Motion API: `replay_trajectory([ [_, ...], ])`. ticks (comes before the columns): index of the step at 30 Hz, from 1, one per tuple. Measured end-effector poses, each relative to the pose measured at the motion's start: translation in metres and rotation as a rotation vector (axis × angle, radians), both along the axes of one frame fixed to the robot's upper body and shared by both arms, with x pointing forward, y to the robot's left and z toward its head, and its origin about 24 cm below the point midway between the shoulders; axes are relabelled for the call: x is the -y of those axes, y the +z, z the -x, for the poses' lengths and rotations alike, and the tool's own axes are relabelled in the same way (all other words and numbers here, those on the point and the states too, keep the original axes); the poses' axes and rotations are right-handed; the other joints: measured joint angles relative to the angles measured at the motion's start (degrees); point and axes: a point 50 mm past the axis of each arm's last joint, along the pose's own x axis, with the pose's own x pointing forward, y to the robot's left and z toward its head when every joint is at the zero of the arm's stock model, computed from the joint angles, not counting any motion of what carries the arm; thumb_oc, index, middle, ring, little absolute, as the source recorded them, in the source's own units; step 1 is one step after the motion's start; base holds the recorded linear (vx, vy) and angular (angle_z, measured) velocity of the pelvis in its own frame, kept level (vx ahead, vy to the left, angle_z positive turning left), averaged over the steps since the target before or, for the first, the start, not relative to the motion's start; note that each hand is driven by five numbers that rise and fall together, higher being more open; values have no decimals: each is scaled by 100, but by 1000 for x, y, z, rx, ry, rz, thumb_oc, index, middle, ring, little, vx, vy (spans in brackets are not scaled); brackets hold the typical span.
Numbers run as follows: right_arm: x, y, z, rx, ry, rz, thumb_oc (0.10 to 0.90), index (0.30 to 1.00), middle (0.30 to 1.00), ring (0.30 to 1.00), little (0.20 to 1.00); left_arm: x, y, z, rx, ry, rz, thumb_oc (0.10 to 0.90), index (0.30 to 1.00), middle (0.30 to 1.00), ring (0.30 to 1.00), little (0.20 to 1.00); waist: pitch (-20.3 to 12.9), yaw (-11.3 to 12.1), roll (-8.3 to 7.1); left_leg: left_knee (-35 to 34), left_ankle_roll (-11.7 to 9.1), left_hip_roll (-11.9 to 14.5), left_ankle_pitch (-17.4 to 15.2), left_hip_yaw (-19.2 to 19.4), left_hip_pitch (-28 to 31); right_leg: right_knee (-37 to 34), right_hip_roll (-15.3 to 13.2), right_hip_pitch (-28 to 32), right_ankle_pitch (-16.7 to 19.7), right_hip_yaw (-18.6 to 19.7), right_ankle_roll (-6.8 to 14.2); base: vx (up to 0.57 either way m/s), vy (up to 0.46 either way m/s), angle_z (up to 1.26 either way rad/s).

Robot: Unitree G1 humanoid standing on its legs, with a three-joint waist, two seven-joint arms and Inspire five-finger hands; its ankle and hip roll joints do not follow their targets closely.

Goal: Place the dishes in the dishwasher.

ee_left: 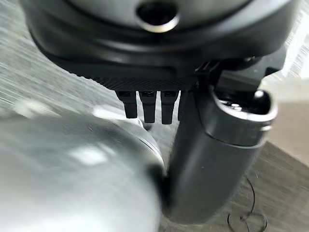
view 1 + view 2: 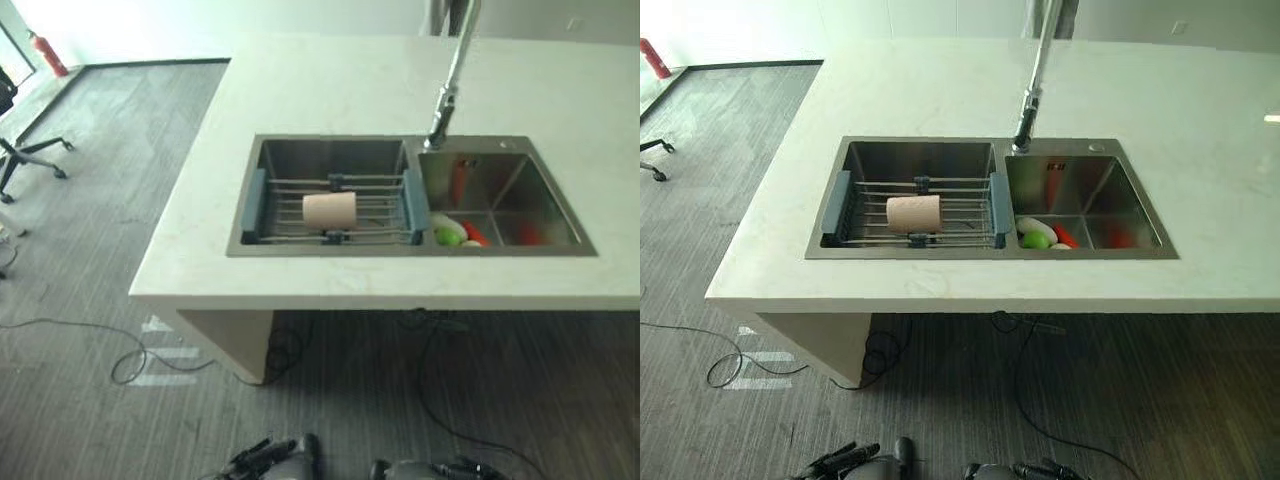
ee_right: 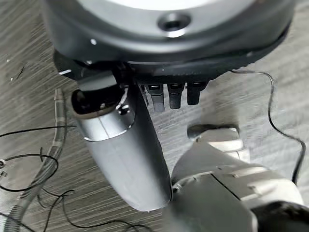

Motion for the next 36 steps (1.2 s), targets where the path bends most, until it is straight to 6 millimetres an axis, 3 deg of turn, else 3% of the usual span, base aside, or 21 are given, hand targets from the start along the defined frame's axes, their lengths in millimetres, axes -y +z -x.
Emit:
replay_trajectory([
  [5,-8,5,-24,96,109,-22,800,900,900,900,900,-1,0,2,11,8,3,800,900,900,900,900,-73,53,12,192,110,-94,-139,250,-208,178,-211,-347,-35,141,123,37,41,-19],
  [10,-12,3,-17,66,129,-58,800,900,900,900,900,2,1,-1,26,-4,8,800,900,900,900,900,-110,137,60,326,191,-55,-67,198,-403,211,-190,-451,26,36,159,9,-3,6],
  [11,-12,1,-9,55,152,-78,800,900,900,900,900,-4,1,3,18,5,-5,800,900,900,900,900,-219,139,-60,290,88,24,29,206,-502,390,-135,-668,11,71,94,0,0,0],
  [12,-13,3,-17,66,123,-83,800,900,900,900,900,-3,3,-5,41,-26,-13,800,900,900,900,900,-206,100,-46,250,86,17,43,261,-479,392,-141,-678,5,82,78,17,25,-7],
  [16,-14,4,-27,67,93,-86,800,900,900,900,900,-2,6,-15,52,-111,-27,800,900,900,900,900,-147,-13,69,3,94,12,140,503,-366,381,-225,-666,38,94,66,31,66,-6],
  [22,-13,7,-36,95,75,-79,800,900,900,900,900,-1,6,-17,72,-122,-34,800,900,900,900,900,-132,-22,84,-118,165,9,169,645,-98,240,-230,-520,49,140,85,50,129,-11],
  [24,-15,10,-45,153,59,-78,800,900,900,900,900,0,9,-25,104,-134,-34,800,900,900,900,900,-98,-41,185,106,181,60,11,564,-118,-254,-36,-167,317,-20,197,64,105,-2],
  [25,-12,16,-60,215,66,-50,800,900,900,900,900,6,14,-46,148,-191,-43,800,900,900,900,900,216,-15,343,1131,643,-14,-529,709,-446,1710,-266,-1069,441,-42,578,116,-177,-25],
  [26,-6,24,-71,284,60,-18,800,900,900,900,900,11,14,-49,151,-217,-38,800,900,900,900,900,383,-58,611,1086,558,77,-761,698,-411,2785,-433,-1761,523,-66,721,217,-412,-36],
  [27,-6,28,-80,335,37,-16,800,900,900,900,900,9,15,-51,149,-203,-55,800,900,900,900,900,496,-127,456,1117,358,24,-895,737,-387,2523,-616,-1915,430,53,646,158,-346,10],
  [28,-6,30,-82,354,28,-19,800,900,900,900,900,6,15,-50,148,-173,-66,800,900,900,900,900,491,-282,422,949,246,17,-828,733,-358,1522,-669,-1949,432,-18,705,148,-379,38],
  [30,-9,23,-71,308,18,-25,800,900,900,900,900,-2,17,-53,158,-131,-88,800,900,900,900,900,483,-362,120,756,54,-20,-793,884,-213,-349,-777,-1741,878,92,950,152,-424,56],
  [31,-11,20,-65,285,19,-29,800,900,900,900,900,-8,17,-50,148,-122,-102,800,900,900,900,900,501,-404,23,1004,285,-1,-803,900,-315,-220,-818,-1793,1026,382,965,143,-339,31],
  [32,-17,15,-59,250,7,-42,800,900,900,900,900,-11,17,-45,138,-100,-114,800,900,900,900,900,490,-282,-131,1069,333,-22,-866,1047,-295,77,-872,-1893,1000,439,716,189,-291,8],
  [33,-22,13,-55,230,0,-54,800,900,900,900,900,-13,14,-35,115,-57,-114,800,900,900,900,900,443,-241,-142,1096,317,9,-930,1056,-283,364,-801,-1882,916,310,515,192,-206,-26],
  [35,-20,12,-53,220,5,-47,800,900,900,900,900,-7,7,-17,76,-30,-89,800,900,900,900,900,355,-193,-116,841,238,8,-839,1034,-66,544,-522,-1495,771,46,280,184,-222,-13],
  [36,-16,13,-54,214,25,-25,800,900,900,900,900,-1,4,-11,63,-12,-69,800,900,900,900,900,379,-183,39,581,180,34,-718,982,143,261,-381,-1197,744,-37,119,62,-186,-4],
])
